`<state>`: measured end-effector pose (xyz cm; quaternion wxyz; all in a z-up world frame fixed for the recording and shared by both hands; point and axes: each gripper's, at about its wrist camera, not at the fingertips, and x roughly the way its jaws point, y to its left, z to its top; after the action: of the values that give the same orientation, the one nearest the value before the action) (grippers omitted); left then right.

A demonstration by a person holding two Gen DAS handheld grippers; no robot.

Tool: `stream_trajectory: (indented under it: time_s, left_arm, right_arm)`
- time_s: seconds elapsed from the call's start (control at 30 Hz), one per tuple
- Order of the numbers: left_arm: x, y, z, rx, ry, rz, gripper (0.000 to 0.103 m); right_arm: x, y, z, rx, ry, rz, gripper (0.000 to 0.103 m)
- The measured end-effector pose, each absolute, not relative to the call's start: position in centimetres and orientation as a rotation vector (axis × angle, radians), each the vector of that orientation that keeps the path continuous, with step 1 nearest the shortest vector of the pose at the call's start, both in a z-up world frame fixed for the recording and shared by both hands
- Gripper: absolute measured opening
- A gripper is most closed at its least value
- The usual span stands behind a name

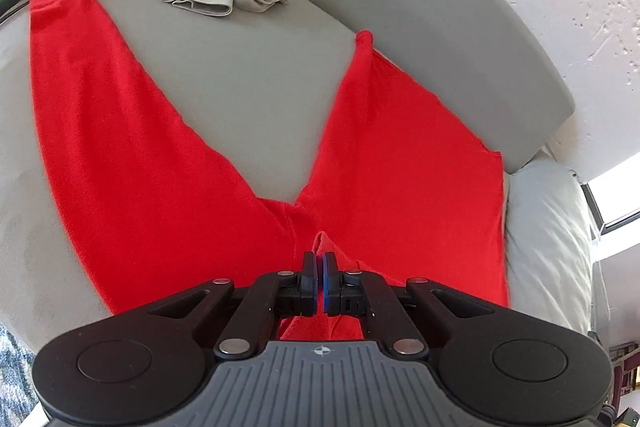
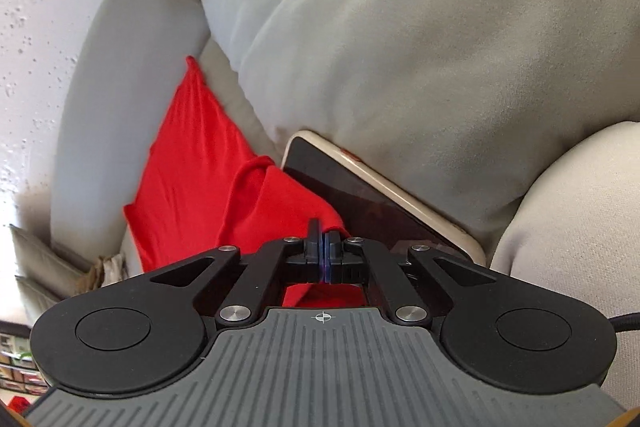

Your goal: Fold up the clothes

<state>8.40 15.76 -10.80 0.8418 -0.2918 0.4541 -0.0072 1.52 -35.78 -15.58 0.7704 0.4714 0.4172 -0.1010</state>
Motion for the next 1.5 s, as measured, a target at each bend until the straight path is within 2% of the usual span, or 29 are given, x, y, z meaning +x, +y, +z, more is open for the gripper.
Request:
stream_trajectory:
  time_s: [0.13, 0.3, 0.37, 0.43, 0.5, 0.57, 0.63, 0.73, 0.83, 0.87, 0.93, 1.07, 1.17, 1.4, 1.5]
  left_arm:
    - [8.6, 16.8, -9.2, -0.649, 0.917, -0.063, 0.001]
    - [10.0, 16.9, -11.4, -0.528, 1.045, 0.027, 0.002]
    - [10.1, 16.5, -12.7, -0.444, 1.100, 0.083, 0.007]
    - [9.3, 15.9, -12.9, -0.386, 1.111, 0.121, 0.031]
    - [7.8, 15.1, -12.0, -0.338, 1.074, 0.129, 0.034]
    - [6.3, 13.5, -10.7, -0.244, 1.034, 0.124, 0.033]
    - [5.0, 10.9, -9.7, -0.184, 0.991, 0.041, 0.033]
    - [4.2, 5.2, -8.3, -0.139, 0.913, -0.219, 0.033]
    - [2.7, -2.6, -8.3, 0.014, 0.827, -0.491, 0.037]
    - [2.0, -5.4, -8.6, 0.087, 0.798, -0.564, 0.040]
    - [0.8, -9.9, -9.7, 0.210, 0.768, -0.661, 0.045]
    - [-0.6, -14.6, -11.9, 0.323, 0.774, -0.721, 0.047]
    - [-1.6, -17.4, -13.5, 0.397, 0.778, -0.748, 0.046]
    - [-0.6, -18.1, -14.7, 0.414, 0.775, -0.726, 0.046]
    - [0.7, -17.7, -14.9, 0.350, 0.796, -0.730, 0.046]
  right_arm:
    - [1.8, -36.4, -14.3, 1.028, 0.879, -0.201, 0.000]
    - [2.4, -36.1, -14.5, 1.007, 0.925, -0.186, 0.000]
    - [2.1, -36.0, -14.0, 0.974, 0.951, -0.172, 0.005]
    - [1.7, -35.9, -13.3, 0.937, 0.977, -0.156, 0.006]
    - [1.3, -35.8, -12.6, 0.900, 1.003, -0.139, 0.014]
    - [0.9, -35.7, -12.0, 0.862, 1.029, -0.123, 0.043]
    - [0.6, -35.5, -11.0, 0.821, 1.035, -0.092, 0.055]
    - [1.3, -35.2, -8.9, 0.749, 0.986, -0.008, 0.057]
    - [3.5, -35.5, -8.6, 0.708, 0.982, 0.013, 0.070]
    - [4.3, -35.6, -8.7, 0.703, 0.994, 0.015, 0.072]
    - [5.3, -36.1, -9.1, 0.697, 1.020, 0.020, 0.072]
    - [6.9, -37.2, -10.1, 0.682, 1.057, 0.030, 0.077]
    - [7.8, -38.0, -10.6, 0.687, 1.065, 0.048, 0.077]
    - [9.2, -38.0, -11.4, 0.674, 1.087, 0.101, 0.077]
    - [10.8, -37.3, -11.6, 0.660, 1.077, 0.165, 0.069]
